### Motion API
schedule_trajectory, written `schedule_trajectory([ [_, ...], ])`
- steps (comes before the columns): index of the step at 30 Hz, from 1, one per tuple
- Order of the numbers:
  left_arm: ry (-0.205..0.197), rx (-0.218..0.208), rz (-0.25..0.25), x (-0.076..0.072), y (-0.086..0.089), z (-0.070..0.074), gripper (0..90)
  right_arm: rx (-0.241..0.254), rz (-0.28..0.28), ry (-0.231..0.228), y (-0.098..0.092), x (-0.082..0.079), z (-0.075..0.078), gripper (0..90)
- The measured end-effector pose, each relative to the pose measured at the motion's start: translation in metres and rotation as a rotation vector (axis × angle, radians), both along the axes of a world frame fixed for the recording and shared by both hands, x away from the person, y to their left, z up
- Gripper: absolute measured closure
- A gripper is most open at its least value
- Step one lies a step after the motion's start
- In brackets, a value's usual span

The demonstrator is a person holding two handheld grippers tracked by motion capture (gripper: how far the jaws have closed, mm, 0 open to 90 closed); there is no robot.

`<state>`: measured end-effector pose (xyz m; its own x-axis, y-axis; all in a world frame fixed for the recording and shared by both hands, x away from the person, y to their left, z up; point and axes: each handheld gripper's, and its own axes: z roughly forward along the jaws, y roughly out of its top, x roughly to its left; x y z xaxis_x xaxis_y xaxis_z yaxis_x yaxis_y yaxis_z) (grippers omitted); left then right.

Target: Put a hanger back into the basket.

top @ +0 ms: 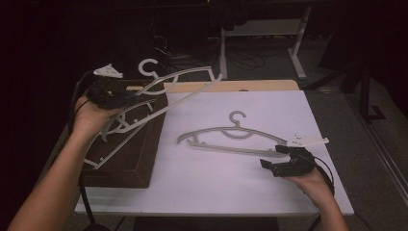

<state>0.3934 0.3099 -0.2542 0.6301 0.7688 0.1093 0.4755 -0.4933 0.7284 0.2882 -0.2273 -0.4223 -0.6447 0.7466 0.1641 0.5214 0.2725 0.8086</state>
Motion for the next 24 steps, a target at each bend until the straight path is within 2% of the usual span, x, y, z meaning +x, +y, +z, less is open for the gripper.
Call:
schedule_trajectory([
  [5, -0.016, 0.000, 0.085, -0.005, 0.042, -0.005, 82.3, -0.004, -0.007, 0.004, -0.001, 0.001, 0.000, 14.8],
  [10, -0.026, 0.006, 0.167, -0.009, 0.079, -0.016, 82.3, -0.007, -0.012, 0.005, -0.001, 0.002, 0.000, 14.8],
  [18, -0.006, 0.018, 0.274, -0.011, 0.112, -0.049, 82.2, -0.015, -0.013, 0.005, 0.000, 0.003, -0.001, 14.9],
  [21, -0.007, 0.018, 0.316, -0.013, 0.123, -0.057, 82.2, -0.020, -0.014, 0.008, 0.000, 0.003, -0.001, 15.0],
  [24, 0.007, 0.029, 0.336, -0.014, 0.131, -0.065, 82.2, -0.021, -0.012, 0.007, 0.000, 0.004, -0.001, 15.0],
])
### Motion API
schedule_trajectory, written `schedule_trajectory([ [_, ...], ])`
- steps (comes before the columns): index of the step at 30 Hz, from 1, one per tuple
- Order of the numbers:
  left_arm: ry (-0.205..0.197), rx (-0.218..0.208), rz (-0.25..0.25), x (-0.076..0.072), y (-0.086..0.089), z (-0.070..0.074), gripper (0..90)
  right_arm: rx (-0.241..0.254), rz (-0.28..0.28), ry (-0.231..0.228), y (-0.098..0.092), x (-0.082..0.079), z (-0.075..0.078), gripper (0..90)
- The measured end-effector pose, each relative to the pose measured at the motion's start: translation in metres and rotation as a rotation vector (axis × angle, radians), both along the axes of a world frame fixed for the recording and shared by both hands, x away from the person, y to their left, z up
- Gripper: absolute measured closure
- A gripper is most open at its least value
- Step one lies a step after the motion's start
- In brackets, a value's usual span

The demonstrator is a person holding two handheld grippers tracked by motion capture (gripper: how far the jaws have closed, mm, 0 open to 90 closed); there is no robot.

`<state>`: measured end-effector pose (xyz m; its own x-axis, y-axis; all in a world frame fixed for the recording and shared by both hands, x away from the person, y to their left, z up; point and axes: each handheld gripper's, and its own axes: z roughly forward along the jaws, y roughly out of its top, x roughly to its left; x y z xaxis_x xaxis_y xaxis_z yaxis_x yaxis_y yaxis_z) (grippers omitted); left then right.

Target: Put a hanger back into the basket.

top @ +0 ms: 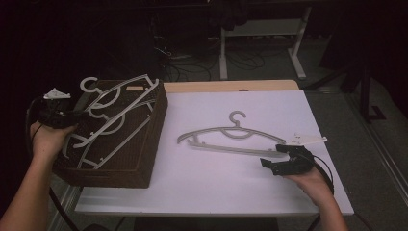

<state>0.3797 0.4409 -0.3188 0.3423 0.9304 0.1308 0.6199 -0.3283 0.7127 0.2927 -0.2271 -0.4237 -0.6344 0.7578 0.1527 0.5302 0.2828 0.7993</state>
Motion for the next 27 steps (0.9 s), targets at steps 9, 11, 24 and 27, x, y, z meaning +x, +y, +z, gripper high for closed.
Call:
schedule_trajectory([
  [9, 0.037, -0.035, -0.012, 0.001, 0.002, -0.016, 68.6, -0.004, 0.004, 0.003, 0.002, 0.002, 0.000, 15.0],
  [11, 0.025, -0.049, -0.008, 0.001, 0.001, -0.014, 63.1, -0.005, 0.005, 0.003, 0.002, 0.001, 0.001, 15.0],
  [24, -0.040, -0.222, -0.197, -0.010, -0.054, 0.010, 37.8, -0.006, 0.007, 0.001, 0.001, 0.002, 0.002, 15.0],
  [27, -0.052, -0.263, -0.260, -0.010, -0.075, 0.016, 34.1, -0.003, 0.002, -0.001, 0.001, 0.002, 0.003, 15.0],
])
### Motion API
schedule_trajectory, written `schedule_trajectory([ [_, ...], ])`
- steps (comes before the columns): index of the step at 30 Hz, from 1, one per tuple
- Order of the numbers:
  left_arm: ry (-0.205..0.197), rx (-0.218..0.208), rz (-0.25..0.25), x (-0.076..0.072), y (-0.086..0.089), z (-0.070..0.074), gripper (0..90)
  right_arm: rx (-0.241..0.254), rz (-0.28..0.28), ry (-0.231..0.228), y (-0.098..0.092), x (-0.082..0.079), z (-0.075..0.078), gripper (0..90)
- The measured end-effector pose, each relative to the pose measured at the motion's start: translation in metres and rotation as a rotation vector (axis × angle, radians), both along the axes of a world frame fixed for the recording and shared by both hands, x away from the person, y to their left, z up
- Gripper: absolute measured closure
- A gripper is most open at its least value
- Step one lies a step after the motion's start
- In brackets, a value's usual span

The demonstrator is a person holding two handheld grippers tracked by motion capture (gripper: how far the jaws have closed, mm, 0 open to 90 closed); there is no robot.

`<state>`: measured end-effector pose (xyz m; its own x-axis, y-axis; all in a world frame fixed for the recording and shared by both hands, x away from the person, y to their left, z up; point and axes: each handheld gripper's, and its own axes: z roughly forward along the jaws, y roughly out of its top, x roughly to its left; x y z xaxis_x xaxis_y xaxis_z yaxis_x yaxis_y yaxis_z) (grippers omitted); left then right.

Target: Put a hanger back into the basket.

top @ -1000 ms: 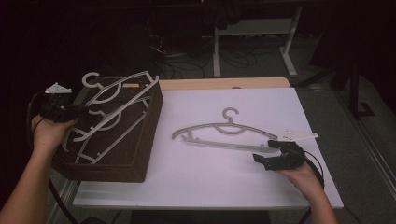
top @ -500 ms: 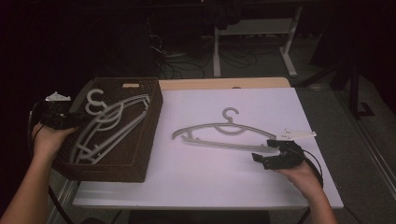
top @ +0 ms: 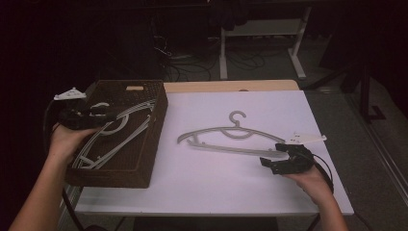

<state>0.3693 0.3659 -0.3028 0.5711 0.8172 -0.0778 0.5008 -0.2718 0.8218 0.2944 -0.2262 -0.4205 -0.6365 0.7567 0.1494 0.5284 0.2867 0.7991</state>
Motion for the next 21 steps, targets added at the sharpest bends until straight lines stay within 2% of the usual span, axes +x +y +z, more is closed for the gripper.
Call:
schedule_trajectory([
  [6, -0.009, -0.036, -0.125, -0.002, -0.047, 0.006, 28.1, 0.012, -0.002, -0.001, 0.000, 0.001, 0.002, 15.3],
  [13, -0.023, -0.073, -0.259, -0.007, -0.111, 0.006, 25.8, 0.014, 0.005, -0.009, 0.003, 0.003, 0.004, 15.6],
  [21, -0.002, -0.064, -0.347, 0.000, -0.178, -0.010, 26.6, 0.015, 0.007, -0.002, 0.005, 0.002, 0.002, 15.7],
])
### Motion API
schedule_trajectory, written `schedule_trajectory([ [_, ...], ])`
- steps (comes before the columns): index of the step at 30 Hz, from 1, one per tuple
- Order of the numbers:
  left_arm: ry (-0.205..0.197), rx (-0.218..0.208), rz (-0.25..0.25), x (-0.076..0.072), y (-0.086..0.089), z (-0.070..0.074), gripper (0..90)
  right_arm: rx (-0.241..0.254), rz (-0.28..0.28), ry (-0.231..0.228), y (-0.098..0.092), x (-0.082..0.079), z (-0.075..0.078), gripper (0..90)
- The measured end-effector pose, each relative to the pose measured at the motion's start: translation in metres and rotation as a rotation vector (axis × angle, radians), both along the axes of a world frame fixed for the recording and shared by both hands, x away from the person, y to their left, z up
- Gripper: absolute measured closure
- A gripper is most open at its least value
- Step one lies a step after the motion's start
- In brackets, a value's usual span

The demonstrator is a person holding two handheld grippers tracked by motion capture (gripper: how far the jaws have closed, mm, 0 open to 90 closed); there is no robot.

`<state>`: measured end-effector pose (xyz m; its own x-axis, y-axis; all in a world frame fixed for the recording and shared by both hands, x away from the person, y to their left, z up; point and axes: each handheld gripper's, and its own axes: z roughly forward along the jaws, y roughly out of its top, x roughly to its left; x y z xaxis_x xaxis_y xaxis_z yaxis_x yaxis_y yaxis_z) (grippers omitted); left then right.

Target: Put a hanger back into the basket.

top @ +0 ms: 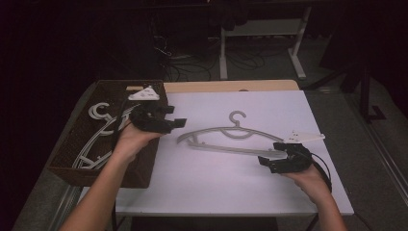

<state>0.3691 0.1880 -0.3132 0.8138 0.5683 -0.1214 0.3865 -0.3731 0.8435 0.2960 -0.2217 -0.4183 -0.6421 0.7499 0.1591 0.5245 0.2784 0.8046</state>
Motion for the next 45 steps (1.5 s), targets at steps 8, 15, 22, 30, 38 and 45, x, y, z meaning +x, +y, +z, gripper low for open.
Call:
schedule_trajectory([
  [8, 0.016, 0.053, 0.007, 0.019, -0.041, -0.032, 41.7, 0.011, 0.002, 0.007, -0.002, -0.002, -0.002, 15.9],
  [15, 0.051, 0.120, 0.035, 0.045, -0.059, -0.065, 70.8, 0.008, 0.001, 0.007, -0.002, -0.004, -0.002, 16.6],
  [22, 0.118, 0.195, 0.037, 0.063, -0.068, -0.099, 89.9, -0.003, 0.013, 0.016, 0.002, -0.002, -0.004, 16.6],
  [30, 0.163, 0.303, 0.047, 0.064, -0.070, -0.122, 90.0, 0.000, 0.004, 0.015, -0.002, -0.002, -0.004, 16.9],
  [38, 0.196, 0.311, 0.036, 0.054, -0.065, -0.134, 90.0, -0.006, 0.007, 0.018, 0.000, -0.002, -0.004, 17.1],
  [45, 0.209, 0.353, 0.008, 0.033, -0.066, -0.131, 90.0, -0.005, 0.004, 0.016, -0.002, -0.002, -0.004, 17.2],
])
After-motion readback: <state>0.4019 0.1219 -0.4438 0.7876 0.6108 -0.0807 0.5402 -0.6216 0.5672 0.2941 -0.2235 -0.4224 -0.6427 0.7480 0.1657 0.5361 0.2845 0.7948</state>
